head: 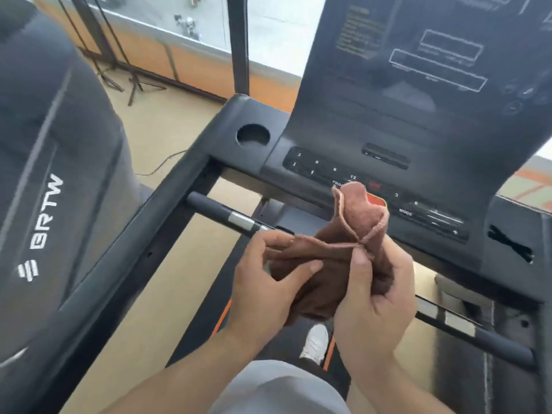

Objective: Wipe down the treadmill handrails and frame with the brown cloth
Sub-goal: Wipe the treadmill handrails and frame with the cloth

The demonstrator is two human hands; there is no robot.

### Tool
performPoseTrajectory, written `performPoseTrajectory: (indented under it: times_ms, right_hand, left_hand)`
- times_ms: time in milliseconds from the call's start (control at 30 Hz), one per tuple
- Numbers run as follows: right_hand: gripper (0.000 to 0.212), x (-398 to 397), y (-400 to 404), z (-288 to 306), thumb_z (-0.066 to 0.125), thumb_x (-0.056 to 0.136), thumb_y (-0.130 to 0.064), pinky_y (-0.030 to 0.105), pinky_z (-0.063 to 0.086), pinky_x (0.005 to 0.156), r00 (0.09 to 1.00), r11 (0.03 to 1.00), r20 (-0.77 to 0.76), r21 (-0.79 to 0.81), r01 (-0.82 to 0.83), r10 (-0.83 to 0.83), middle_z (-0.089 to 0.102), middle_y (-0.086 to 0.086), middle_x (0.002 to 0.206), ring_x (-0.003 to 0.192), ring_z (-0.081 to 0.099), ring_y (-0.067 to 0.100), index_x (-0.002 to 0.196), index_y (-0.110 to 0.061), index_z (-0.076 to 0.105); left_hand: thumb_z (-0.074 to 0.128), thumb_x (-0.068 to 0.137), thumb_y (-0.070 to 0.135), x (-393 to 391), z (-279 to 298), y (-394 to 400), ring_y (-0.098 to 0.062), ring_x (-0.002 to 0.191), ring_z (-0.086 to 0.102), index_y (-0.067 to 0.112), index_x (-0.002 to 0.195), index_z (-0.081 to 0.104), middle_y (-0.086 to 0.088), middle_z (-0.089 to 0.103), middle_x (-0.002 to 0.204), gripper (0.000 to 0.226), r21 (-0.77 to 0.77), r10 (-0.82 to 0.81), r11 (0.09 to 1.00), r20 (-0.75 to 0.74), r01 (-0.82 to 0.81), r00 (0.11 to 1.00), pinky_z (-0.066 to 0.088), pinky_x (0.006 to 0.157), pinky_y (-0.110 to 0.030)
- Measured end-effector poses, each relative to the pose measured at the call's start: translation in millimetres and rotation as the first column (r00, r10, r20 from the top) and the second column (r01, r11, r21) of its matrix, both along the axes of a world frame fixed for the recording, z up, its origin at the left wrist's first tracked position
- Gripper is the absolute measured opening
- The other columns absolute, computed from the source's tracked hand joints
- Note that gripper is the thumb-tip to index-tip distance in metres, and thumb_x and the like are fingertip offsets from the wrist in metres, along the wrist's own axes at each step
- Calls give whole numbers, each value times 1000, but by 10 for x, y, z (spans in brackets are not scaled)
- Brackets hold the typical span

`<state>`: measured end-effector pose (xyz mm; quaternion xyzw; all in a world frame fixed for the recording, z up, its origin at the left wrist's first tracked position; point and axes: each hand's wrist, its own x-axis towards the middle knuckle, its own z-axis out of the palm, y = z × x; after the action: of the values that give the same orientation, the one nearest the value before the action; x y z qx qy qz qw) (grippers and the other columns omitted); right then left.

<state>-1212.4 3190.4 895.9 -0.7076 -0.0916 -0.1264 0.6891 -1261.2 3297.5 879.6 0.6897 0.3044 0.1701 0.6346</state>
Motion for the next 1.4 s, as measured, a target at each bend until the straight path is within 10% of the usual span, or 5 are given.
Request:
performPoseTrajectory:
  times_ms: [167, 300, 367, 833, 1400]
  right_hand:
    - [42, 221, 636, -379, 62, 100, -33, 59, 30, 118, 983, 868, 123, -494, -57, 135, 46, 6, 155, 145, 38, 31, 140, -23, 54]
    - [116, 475, 1168, -1012, 61, 75, -83, 49, 18, 124, 870, -28, -370, -924, -382, 325, 27, 3, 167, 152, 27, 27, 163, -23, 15]
    - [105, 549, 1387, -1191, 72, 75, -73, 47, 40, 105, 859, -172, -374, -927, -333, 351, 49, 7, 147, 133, 50, 30, 154, -18, 28]
    - [59, 1306, 2239, -1048, 70, 85, -66, 30, 60, 73, 43, 121, -940, -2, -993, 337, 80, 8, 95, 79, 77, 22, 112, -12, 71]
    - [37, 1750, 438, -1142, 76, 85, -32, 43, 62, 89, -142, -17, -972, 141, -990, 188, 77, 20, 107, 91, 75, 34, 106, -2, 74]
  left_hand:
    - [82, 82, 25, -199, -258, 455, -3, 90, 68, 33, 100, 63, 16, 71, 94, 28, 6, 154, 988, -47, -154, 987, 56, 77, -18]
    - [75, 88, 34, -427, -752, 910, -9, 116, 59, 27, 134, 50, 10, 59, 130, 52, -45, 284, 950, -296, -310, 912, 49, 95, -23]
    - [74, 89, 23, -594, -892, 1077, -11, 111, 63, 21, 134, 52, 4, 63, 126, 49, -50, 327, 930, -339, -364, 882, 48, 99, -24]
    - [71, 90, 26, -1037, -994, 653, -8, 93, 71, 29, 100, 70, 8, 75, 97, 11, -78, 414, 851, -508, -519, 755, 52, 80, -21]
    - [70, 90, 26, 227, -826, -454, -10, 89, 68, 27, 100, 70, 12, 70, 90, 10, -4, 378, 909, -415, -418, 827, 51, 79, -23]
